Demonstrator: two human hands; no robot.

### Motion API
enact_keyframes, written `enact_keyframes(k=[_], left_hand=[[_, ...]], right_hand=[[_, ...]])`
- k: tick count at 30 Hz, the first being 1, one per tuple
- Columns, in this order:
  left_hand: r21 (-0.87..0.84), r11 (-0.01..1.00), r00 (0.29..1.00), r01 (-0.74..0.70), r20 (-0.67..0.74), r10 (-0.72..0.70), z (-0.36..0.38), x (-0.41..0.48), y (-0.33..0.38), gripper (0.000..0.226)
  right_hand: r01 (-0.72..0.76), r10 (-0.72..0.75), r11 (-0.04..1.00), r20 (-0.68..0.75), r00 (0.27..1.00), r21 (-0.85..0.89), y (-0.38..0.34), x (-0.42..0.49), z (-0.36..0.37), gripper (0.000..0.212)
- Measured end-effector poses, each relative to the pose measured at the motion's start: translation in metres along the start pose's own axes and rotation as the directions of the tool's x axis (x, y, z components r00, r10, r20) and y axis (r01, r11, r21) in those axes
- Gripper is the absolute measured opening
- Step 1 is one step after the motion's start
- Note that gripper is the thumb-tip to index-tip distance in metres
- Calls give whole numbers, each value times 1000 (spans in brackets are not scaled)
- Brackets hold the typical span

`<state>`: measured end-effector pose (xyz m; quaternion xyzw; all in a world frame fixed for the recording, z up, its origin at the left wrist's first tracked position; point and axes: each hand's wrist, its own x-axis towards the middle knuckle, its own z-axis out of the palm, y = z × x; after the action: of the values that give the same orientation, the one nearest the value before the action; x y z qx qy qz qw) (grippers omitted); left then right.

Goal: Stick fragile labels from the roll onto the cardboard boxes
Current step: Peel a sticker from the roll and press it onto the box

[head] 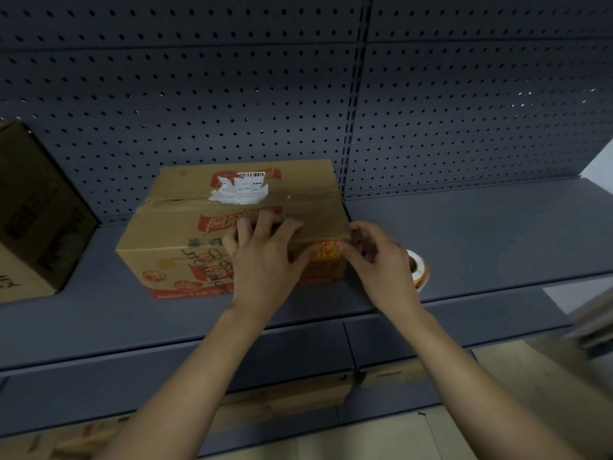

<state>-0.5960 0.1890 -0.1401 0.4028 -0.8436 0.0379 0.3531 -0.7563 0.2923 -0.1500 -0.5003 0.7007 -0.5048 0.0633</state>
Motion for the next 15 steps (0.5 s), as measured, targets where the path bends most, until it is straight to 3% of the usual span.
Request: enact_keyframes(k=[7, 15], left_hand=[[21, 999, 999, -39, -14, 39, 3, -3, -4, 49], [91, 993, 998, -69, 7, 69, 5, -6, -7, 58]], right_hand=[[14, -13, 999, -27, 1000, 28, 0, -3, 4, 26], [-32, 32, 999, -2, 999, 24, 1, -4, 9, 44]])
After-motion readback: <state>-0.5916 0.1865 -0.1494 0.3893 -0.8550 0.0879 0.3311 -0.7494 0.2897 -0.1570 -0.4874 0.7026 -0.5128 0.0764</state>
